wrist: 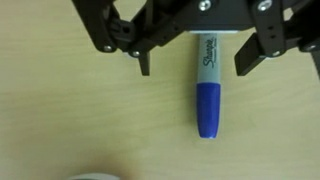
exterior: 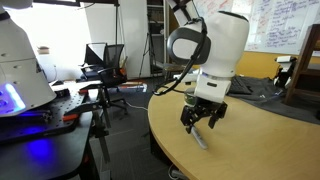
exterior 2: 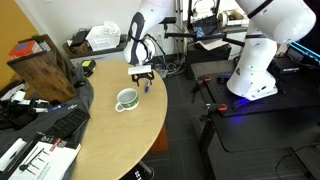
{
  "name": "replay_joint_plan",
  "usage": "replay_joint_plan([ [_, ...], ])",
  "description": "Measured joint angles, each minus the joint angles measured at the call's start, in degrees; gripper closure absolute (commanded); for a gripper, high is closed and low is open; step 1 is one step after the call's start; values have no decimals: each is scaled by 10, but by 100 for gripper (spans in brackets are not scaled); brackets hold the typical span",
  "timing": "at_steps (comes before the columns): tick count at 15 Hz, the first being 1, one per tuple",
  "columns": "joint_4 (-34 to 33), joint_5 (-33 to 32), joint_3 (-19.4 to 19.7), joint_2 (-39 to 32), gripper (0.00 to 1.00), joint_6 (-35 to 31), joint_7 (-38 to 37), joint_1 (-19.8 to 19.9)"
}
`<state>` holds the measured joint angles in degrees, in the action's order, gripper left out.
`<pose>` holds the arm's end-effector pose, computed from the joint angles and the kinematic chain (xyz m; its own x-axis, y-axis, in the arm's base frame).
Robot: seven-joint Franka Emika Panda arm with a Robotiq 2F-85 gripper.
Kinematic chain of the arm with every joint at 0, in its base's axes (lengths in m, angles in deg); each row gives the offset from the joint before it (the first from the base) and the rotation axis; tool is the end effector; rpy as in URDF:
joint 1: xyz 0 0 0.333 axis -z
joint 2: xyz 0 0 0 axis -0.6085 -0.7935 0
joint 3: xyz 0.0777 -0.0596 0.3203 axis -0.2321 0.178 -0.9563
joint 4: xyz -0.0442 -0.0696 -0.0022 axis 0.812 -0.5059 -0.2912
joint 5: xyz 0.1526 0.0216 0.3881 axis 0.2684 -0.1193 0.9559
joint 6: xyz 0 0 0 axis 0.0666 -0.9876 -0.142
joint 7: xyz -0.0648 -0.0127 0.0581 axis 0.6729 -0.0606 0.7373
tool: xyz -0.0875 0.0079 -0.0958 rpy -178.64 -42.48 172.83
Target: Put the marker in the mug
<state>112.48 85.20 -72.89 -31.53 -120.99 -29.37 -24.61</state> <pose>0.5517 -0.2646 0.0160 -0.0431 -0.9880 -0.1483 -0.9987 0.0386 0.0326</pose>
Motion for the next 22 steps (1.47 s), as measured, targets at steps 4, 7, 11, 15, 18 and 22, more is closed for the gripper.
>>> replay_joint_plan([
  [4, -32, 1, 4, -24, 66, 0, -4, 5],
  [7, -39, 1, 6, -24, 88, 0, -4, 8],
  [11, -42, 5, 5, -23, 95, 6, -4, 12],
  [15, -43, 26, -15, 0, 95, 65, 13, 38],
  [18, -43, 64, -31, 41, 95, 132, 66, 76],
  [22, -34, 132, -44, 92, 95, 227, 161, 120],
])
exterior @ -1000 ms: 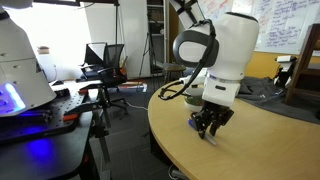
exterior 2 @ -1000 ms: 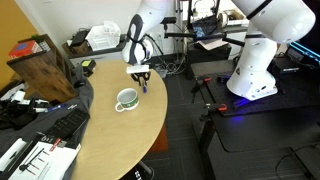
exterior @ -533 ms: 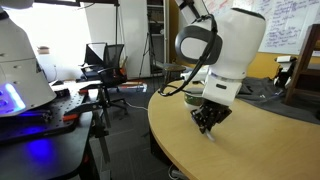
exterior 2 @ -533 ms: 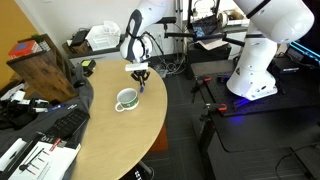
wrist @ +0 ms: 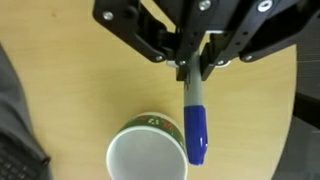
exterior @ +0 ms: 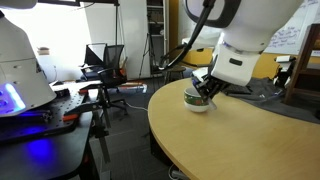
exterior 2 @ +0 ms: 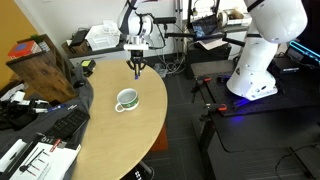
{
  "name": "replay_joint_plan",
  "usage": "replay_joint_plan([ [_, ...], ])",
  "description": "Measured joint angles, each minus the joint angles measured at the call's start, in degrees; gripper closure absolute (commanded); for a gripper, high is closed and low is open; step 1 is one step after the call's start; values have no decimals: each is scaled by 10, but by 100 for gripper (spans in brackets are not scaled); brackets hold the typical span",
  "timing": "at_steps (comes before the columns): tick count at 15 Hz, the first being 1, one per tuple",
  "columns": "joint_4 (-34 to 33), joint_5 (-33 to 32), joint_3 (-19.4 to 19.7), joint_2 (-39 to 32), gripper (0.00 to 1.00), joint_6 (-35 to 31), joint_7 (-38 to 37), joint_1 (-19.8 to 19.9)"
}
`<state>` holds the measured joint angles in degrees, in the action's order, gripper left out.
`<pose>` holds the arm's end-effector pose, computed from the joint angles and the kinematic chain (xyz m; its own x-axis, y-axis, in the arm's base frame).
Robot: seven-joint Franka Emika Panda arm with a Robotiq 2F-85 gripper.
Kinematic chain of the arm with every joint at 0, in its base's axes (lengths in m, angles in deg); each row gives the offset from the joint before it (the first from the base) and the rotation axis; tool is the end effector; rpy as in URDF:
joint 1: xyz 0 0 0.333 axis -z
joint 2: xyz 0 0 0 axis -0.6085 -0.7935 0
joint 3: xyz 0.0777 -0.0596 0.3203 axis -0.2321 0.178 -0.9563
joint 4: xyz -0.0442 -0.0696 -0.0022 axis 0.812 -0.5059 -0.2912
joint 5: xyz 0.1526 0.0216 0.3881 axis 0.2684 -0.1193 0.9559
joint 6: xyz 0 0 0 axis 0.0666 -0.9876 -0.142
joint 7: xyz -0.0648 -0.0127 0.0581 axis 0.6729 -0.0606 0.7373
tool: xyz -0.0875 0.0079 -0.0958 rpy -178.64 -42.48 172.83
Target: Put the marker in the mug
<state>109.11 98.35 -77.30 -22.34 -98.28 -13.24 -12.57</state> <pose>0.5571 -0.3051 0.1120 0.0281 -0.8602 -0.5092 -0.9893 0.0491 -0.1376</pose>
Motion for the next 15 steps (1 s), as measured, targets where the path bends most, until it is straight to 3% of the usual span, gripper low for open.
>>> replay_joint_plan([
  [6, 31, 60, -12, 31, 95, 45, 54, -34],
  [15, 33, 63, -12, 31, 95, 84, 53, -86],
])
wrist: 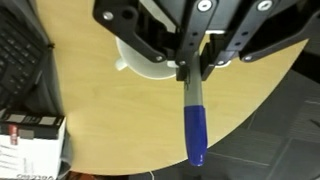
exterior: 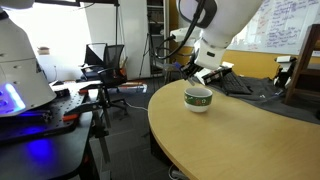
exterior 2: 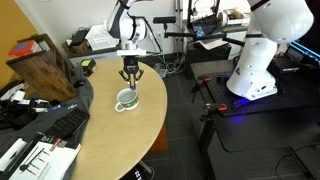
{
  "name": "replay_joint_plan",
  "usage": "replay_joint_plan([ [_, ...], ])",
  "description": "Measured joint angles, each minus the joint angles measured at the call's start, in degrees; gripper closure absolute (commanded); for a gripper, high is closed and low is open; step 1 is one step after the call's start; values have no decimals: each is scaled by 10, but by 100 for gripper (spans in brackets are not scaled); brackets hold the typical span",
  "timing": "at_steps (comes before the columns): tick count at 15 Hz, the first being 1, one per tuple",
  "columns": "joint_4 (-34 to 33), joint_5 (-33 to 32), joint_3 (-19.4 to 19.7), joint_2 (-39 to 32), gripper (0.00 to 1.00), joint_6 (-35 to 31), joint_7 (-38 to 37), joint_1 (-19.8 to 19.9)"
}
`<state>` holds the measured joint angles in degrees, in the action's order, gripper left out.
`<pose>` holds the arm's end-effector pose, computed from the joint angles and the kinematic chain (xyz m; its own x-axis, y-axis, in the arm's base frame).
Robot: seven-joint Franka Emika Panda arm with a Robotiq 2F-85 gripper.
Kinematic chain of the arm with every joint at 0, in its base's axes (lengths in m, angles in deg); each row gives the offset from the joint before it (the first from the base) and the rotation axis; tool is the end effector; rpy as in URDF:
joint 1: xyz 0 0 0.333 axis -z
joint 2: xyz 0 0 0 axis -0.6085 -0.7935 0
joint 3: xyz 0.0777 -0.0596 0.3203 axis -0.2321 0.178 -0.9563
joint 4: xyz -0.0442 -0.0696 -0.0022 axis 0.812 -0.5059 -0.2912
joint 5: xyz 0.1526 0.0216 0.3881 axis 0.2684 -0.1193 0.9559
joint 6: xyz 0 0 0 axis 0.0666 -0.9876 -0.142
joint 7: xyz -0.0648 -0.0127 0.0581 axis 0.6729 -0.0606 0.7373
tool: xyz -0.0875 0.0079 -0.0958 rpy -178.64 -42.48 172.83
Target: Put the marker in the mug
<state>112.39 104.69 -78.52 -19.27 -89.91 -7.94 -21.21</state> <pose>0.5844 -0.1773 0.1265 0.2134 -0.7255 -0.6543 -0.9755 -0.1213 -0.1836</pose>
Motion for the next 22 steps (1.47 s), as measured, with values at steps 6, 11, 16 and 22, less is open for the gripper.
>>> replay_joint_plan([
  [6, -50, 2, 0, -50, 95, 11, 0, -5],
  [11, -123, 5, 0, -106, 95, 46, -6, 0],
  [16, -170, 7, 0, -145, 35, 68, -16, 14],
  [22, -184, 8, 0, -154, 0, 75, -16, 21],
])
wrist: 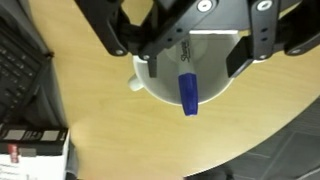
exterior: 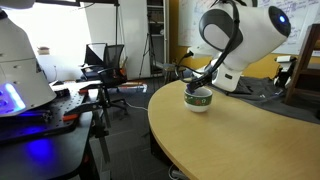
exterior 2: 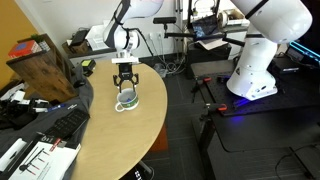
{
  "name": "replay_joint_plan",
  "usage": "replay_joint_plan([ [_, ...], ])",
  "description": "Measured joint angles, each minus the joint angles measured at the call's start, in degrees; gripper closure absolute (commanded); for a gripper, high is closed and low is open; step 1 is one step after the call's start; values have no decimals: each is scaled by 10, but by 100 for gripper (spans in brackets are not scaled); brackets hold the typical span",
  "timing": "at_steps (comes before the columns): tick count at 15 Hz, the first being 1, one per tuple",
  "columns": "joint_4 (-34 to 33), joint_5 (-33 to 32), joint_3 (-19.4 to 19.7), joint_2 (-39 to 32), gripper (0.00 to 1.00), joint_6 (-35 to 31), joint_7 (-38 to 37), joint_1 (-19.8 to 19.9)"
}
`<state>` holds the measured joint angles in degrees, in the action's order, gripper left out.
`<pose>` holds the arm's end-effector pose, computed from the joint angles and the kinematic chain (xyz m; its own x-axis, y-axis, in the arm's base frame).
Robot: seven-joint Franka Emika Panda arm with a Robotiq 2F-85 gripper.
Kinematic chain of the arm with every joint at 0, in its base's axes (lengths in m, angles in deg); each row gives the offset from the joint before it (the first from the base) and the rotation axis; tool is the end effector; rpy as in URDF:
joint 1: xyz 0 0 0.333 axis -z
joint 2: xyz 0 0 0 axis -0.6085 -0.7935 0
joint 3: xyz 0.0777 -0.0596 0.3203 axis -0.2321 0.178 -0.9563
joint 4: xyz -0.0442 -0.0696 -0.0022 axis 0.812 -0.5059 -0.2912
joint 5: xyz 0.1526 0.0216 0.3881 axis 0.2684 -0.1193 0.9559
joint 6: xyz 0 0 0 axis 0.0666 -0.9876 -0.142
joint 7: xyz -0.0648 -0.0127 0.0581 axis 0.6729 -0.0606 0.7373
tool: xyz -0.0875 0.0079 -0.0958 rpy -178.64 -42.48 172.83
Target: Put the marker in the mug
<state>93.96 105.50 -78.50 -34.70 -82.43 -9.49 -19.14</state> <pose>0.6359 -0.2037 0.0676 0.2060 -0.6699 -0.7133 -0.9781 -0.1198 -0.1700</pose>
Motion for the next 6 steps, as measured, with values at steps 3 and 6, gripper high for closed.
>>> replay_joint_plan([
  [3, 0, 0, 0, 1, 0, 0, 0, 0],
  [6, 8, 0, 0, 12, 0, 3, -2, -1],
])
